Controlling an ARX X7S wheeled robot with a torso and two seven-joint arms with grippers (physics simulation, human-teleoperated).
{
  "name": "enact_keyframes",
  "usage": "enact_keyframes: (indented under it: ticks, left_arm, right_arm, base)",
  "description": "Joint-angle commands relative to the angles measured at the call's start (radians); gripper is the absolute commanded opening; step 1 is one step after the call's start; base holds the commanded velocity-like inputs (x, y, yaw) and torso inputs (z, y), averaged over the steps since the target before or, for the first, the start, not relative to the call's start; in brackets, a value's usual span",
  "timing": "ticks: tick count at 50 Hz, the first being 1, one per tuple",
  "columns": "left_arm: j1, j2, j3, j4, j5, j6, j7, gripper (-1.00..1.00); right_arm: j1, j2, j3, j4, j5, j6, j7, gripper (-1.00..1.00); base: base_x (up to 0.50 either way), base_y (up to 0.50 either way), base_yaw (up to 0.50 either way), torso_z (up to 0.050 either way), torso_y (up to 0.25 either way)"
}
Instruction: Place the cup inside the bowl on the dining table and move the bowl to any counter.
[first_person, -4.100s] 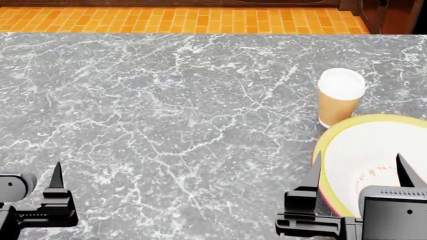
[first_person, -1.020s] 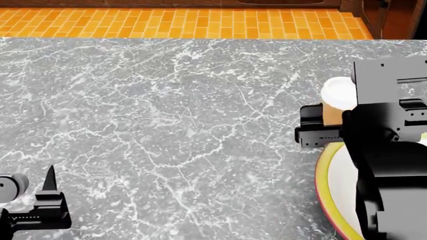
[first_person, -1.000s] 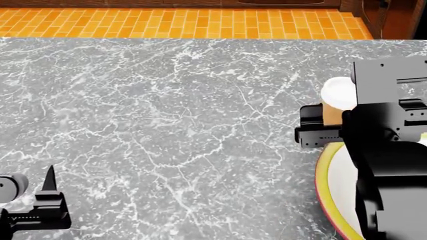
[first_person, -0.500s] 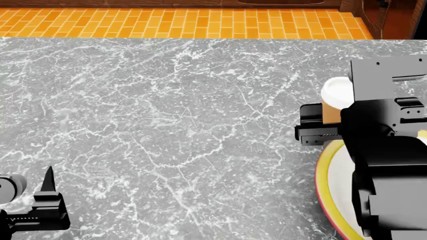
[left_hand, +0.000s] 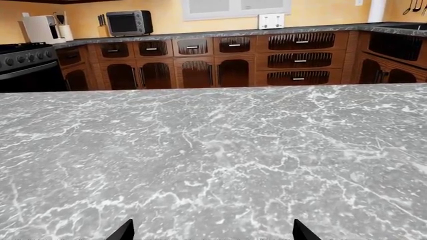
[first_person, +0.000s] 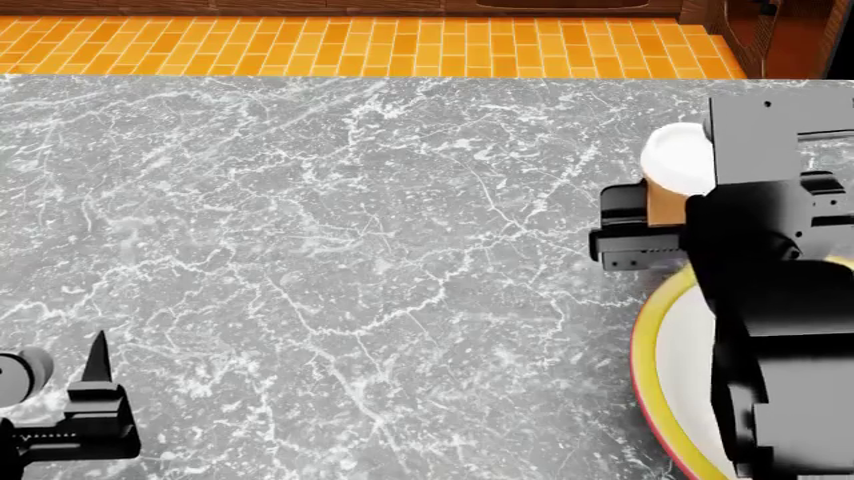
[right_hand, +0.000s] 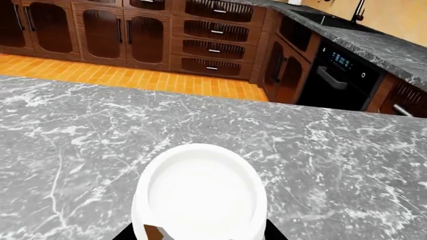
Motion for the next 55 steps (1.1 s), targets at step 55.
enact_keyframes:
  ticks: [55]
  left_arm:
    - [0.018, 0.0, -0.008, -0.001, -0.042, 0.033, -0.015, 1.0]
  right_arm:
    - [-0.563, 0.349, 0.473, -0.852, 0.97, 0.486, 0.712, -1.0]
  base:
    - [0.0, 0.0, 0.0, 0.0, 0.0]
